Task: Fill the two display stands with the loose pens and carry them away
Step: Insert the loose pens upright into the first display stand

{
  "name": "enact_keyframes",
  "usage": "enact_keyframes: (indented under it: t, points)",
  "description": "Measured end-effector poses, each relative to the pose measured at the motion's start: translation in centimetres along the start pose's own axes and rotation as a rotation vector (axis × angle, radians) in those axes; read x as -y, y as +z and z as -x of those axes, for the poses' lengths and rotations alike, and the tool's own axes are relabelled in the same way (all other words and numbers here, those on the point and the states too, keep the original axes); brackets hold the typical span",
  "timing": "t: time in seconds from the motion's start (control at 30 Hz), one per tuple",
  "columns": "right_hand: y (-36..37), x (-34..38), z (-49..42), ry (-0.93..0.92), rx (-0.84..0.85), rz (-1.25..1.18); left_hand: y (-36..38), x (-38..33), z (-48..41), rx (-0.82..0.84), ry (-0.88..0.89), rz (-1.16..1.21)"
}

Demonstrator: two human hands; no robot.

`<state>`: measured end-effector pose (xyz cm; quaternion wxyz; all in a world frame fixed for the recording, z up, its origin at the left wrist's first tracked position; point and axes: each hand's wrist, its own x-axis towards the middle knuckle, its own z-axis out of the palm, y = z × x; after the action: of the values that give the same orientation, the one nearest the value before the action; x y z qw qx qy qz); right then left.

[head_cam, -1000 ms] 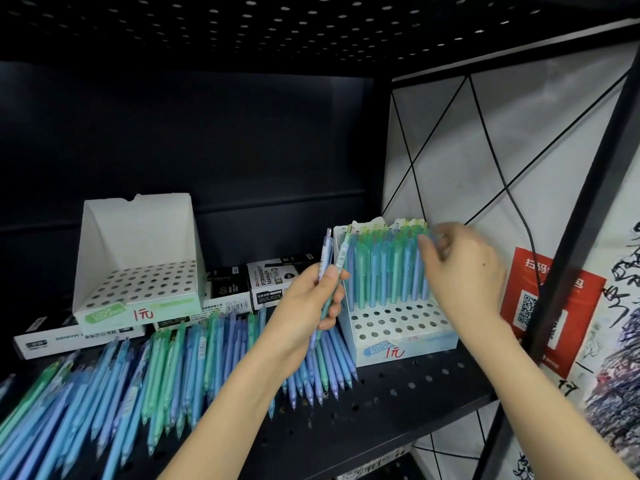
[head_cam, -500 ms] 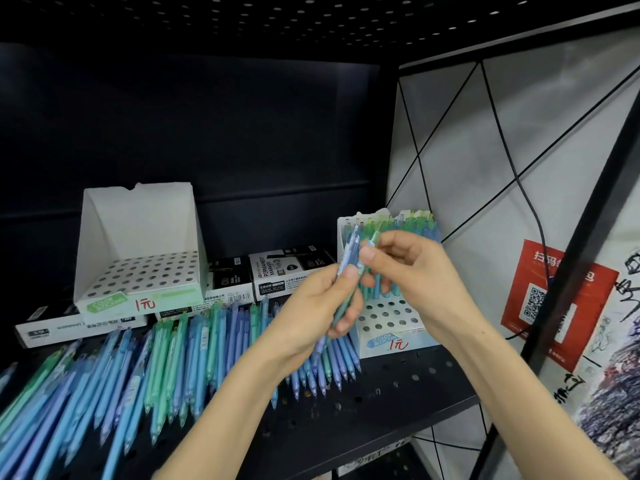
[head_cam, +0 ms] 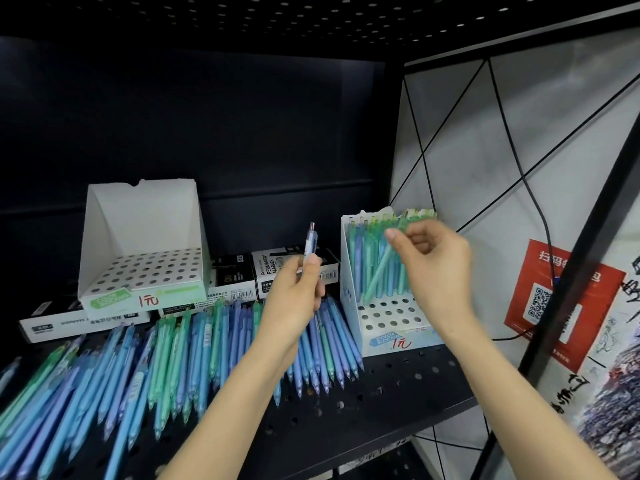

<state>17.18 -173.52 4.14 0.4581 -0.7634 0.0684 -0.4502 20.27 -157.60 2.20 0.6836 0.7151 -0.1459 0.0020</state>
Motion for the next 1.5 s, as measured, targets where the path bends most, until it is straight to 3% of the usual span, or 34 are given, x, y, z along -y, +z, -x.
enact_keyframes:
  t: [0.4,0.5,0.57,0.73,0.87,0.97,1.2,1.5]
  points:
    - [2.8,-1.7,0.8,0.002,0.193,0.258,0.3,-0.1,0.0,-0.02,0.021,0.068]
    - [2.2,-0.9,1.3,-0.03,0.117,0.282,0.2,-0.1,0.0,0.007,0.055,0.081]
    - [1.4,0.2,1.8,-0.064,0.065,0.176,0.3,-0.1,0.2,0.04,0.107,0.059]
    - [0.4,2.1,2.4,-0.028,0.238,-0.101,0.7,-0.7,0.8,0.188,0.229,0.003]
    - [-1.7,2.2,1.0,0.036,0.099,-0.243,0.5,0.1,0.4,0.11,0.258,-0.207]
    - [-2.7,1.2,-0.2,0.003,-0.015,-0.104,0.5,0.8,-0.1,0.099,0.217,-0.344]
    - [-0.9,-0.2,0.0,-0.128,-0.033,0.226,1.3,2.7,-0.8,0.233,0.197,-0.5]
    - [1.1,-1.5,0.2,-0.052,0.232,0.359,1.1,3.4,-1.4,0.265,0.213,-0.498]
